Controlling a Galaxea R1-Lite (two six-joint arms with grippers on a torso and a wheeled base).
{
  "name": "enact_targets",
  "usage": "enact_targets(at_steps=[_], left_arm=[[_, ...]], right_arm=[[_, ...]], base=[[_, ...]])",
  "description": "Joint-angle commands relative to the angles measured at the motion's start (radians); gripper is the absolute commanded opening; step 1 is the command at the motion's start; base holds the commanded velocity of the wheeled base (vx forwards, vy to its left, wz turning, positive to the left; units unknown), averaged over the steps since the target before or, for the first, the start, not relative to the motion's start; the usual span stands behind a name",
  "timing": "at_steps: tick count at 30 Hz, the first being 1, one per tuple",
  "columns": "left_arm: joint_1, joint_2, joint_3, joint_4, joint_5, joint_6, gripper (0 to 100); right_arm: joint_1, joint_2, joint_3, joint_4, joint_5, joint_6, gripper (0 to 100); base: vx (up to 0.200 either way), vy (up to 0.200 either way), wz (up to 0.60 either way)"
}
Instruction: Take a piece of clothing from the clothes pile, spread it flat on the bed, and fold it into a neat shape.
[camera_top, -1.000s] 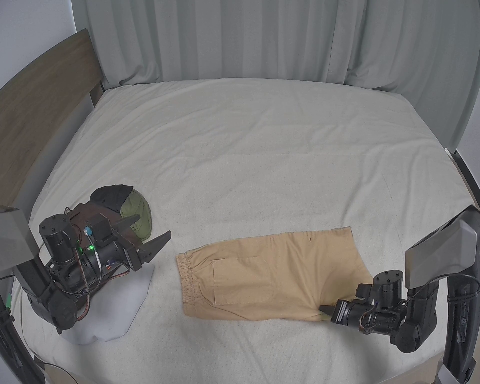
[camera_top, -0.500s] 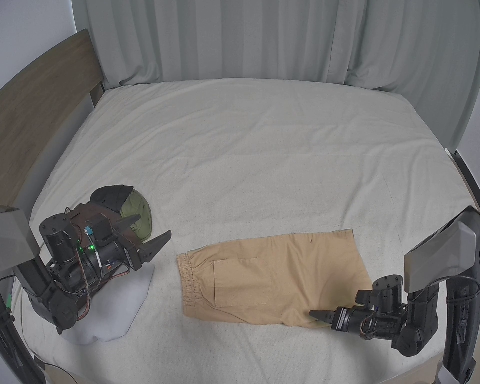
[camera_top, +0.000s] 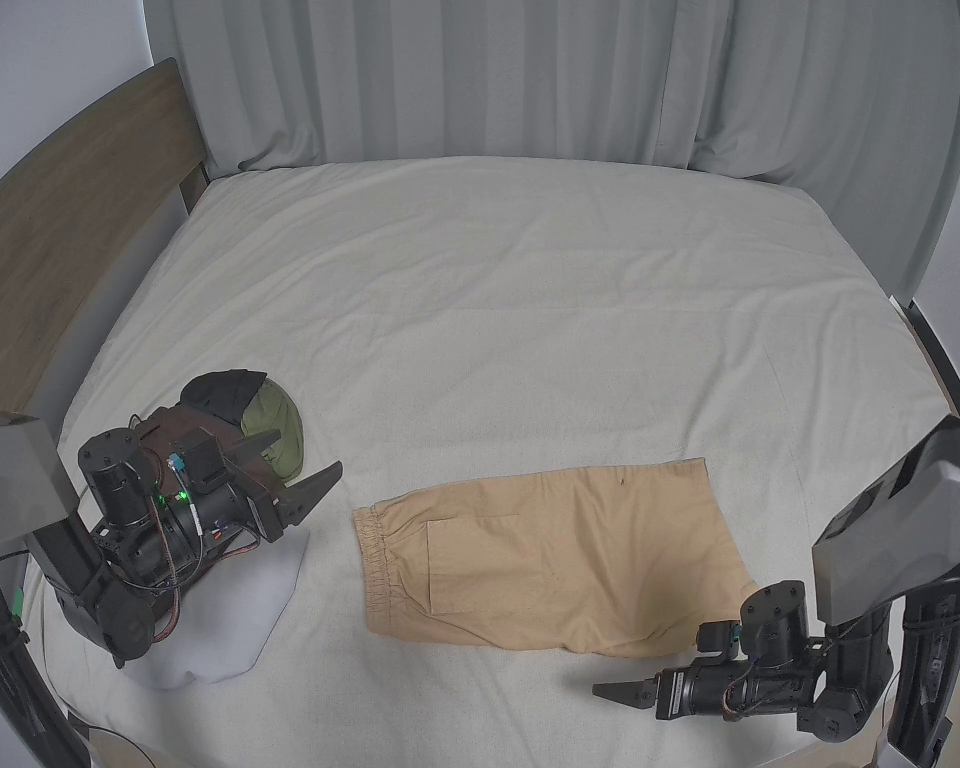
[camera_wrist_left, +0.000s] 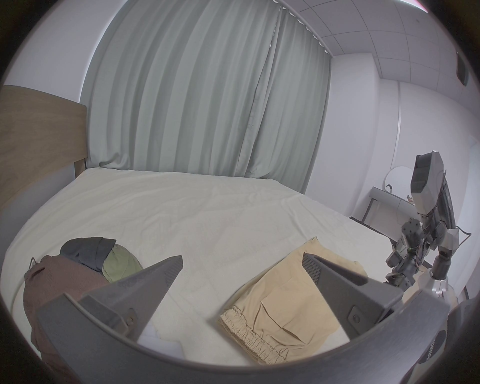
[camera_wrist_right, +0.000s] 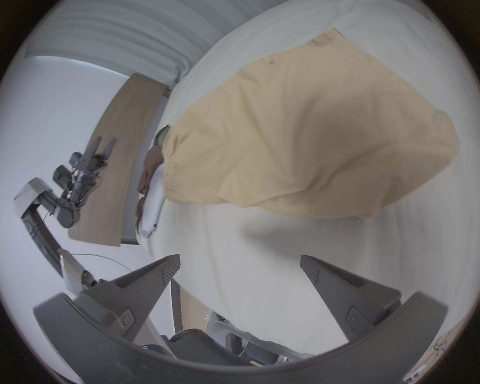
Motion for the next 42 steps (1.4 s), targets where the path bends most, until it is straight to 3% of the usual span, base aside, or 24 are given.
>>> enact_targets(at_steps=[1, 10, 15, 23, 32, 42], left_arm=[[-0.001, -0.003, 0.002, 0.0, 0.0, -0.009, 100], [-0.01, -0.006, 0.017, 0.0, 0.0, -0.008, 100], [-0.018, -0.006, 0.03, 0.0, 0.0, -0.009, 100], [-0.036, -0.003, 0.045, 0.0, 0.0, -0.009, 100], [-0.059, 0.027, 0.053, 0.0, 0.0, -0.058, 100], [-0.073, 0.082, 0.04, 0.0, 0.003, -0.147, 100]], right_arm=[[0.074, -0.133, 0.007, -0.001, 0.015, 0.0, 100], [0.048, -0.35, -0.077, -0.001, 0.015, -0.014, 100], [-0.026, -0.407, -0.165, 0.0, 0.047, -0.112, 100], [-0.088, -0.415, -0.162, 0.0, 0.116, -0.244, 100], [-0.185, -0.429, -0.203, 0.0, 0.164, -0.249, 100], [-0.208, -0.433, -0.209, 0.0, 0.164, -0.252, 100]], base=[[0.0, 0.0, 0.0], [0.0, 0.0, 0.0], [0.0, 0.0, 0.0], [0.0, 0.0, 0.0], [0.0, 0.0, 0.0], [0.0, 0.0, 0.0]])
